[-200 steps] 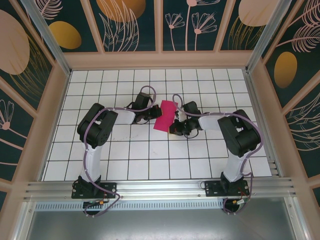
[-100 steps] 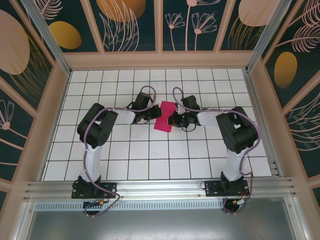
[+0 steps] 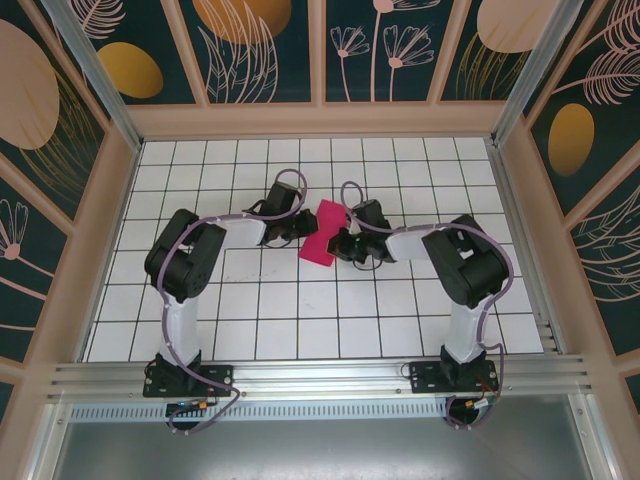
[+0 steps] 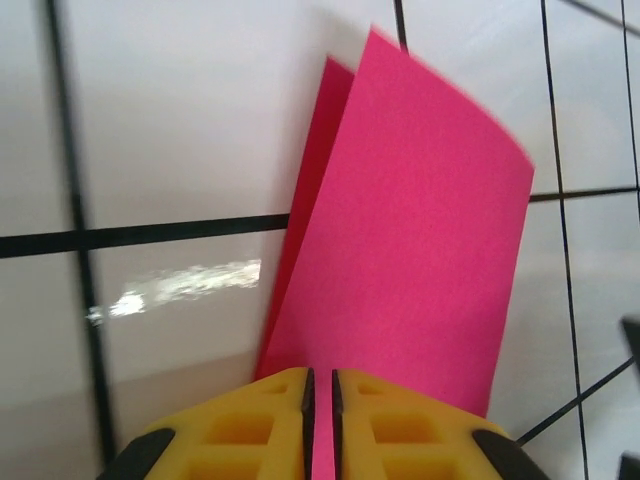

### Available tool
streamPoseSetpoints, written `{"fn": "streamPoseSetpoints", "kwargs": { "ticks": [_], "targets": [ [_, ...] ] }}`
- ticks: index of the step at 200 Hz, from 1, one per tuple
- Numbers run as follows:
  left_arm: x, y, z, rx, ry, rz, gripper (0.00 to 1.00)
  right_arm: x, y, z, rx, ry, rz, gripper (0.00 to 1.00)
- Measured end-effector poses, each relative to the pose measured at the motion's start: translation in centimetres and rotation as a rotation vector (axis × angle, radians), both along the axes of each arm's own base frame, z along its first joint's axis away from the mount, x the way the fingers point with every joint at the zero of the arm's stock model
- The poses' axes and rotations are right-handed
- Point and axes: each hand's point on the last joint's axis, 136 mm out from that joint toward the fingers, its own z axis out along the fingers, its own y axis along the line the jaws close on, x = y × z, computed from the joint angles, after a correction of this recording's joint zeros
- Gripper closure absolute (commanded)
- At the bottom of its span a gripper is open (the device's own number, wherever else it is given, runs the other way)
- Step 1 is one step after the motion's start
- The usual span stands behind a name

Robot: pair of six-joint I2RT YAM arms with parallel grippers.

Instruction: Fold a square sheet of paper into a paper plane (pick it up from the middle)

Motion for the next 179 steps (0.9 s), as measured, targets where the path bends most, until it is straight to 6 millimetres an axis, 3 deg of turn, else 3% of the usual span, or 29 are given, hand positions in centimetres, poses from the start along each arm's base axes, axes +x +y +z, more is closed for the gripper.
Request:
{"fn": "streamPoseSetpoints", "kwargs": {
  "ticks": [38, 77, 112, 137, 179],
  "targets": [
    [-1.5, 3.1, 2.7, -0.002, -0.033, 0.085, 0.82, -1.5, 2.6, 0.5, 0.041, 0.020, -0.014, 0.98],
    [-4.2, 4.1, 3.3, -0.029, -0.026, 0.082, 0.86, 0.4, 1.0, 1.2, 0.017, -0.025, -0.056, 0.98],
    [-5.5, 2.6, 4.8, -0.070, -0.042, 0.045, 0.92, 2.8, 0.0, 2.7, -0.008, -0.096, -0.029, 0.99],
    [-6.4, 1.1, 5.5, -0.098, -0.048, 0.014, 0.96, 3.4, 0.3, 3.5, -0.007, -0.128, 0.007, 0.99],
    [-7.3, 0.1, 5.5, -0.115, -0.025, -0.002, 0.98, 3.0, 0.7, 1.8, -0.010, -0.091, 0.053, 1.00]
  ]
}}
